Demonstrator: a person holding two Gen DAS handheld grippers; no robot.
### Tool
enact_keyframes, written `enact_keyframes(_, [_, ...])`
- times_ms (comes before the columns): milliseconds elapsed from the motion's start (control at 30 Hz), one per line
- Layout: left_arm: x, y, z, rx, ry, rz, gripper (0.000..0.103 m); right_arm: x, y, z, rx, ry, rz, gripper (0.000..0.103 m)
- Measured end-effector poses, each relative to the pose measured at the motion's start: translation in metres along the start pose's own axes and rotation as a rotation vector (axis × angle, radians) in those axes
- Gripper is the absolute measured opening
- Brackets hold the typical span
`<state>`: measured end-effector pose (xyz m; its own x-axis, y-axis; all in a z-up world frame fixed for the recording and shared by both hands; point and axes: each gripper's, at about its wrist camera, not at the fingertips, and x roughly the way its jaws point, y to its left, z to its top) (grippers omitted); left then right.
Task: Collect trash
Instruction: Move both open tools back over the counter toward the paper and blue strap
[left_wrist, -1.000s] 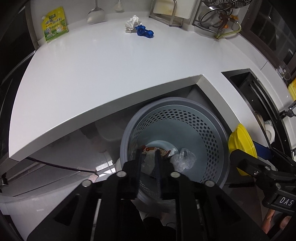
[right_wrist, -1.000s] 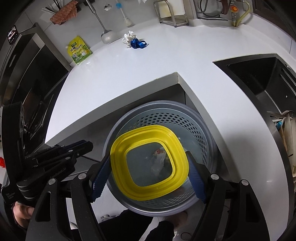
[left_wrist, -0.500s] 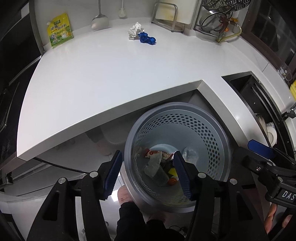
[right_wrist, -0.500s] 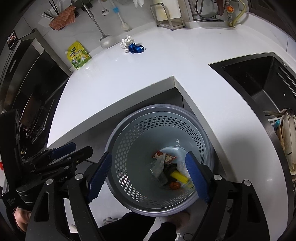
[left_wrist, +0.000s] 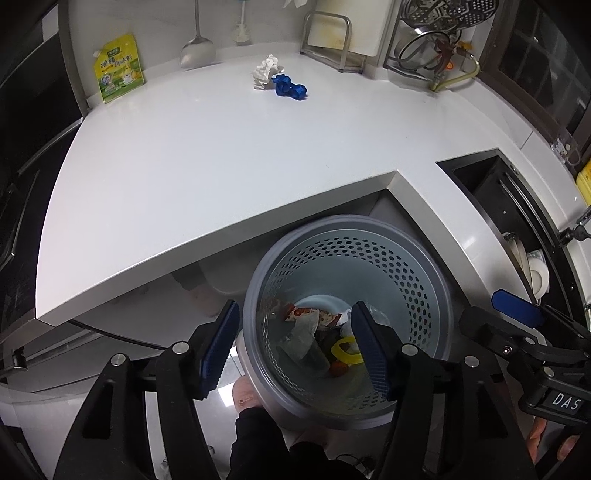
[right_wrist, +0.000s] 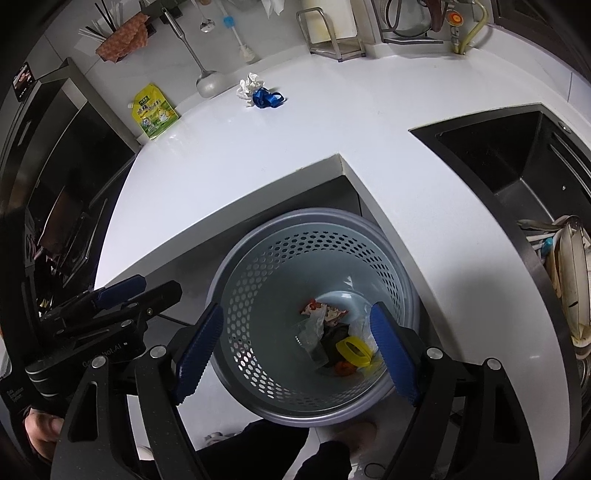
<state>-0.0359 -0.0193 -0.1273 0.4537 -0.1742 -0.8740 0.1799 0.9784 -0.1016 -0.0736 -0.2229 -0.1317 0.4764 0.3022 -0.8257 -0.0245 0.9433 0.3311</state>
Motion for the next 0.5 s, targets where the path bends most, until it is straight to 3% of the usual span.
enact_keyframes(500, [-0.004, 0.025, 0.038, -0.024, -0.043, 0.019, 0.067, 0.005, 0.012, 0.04, -0.003, -0.043, -0.005, 0.078])
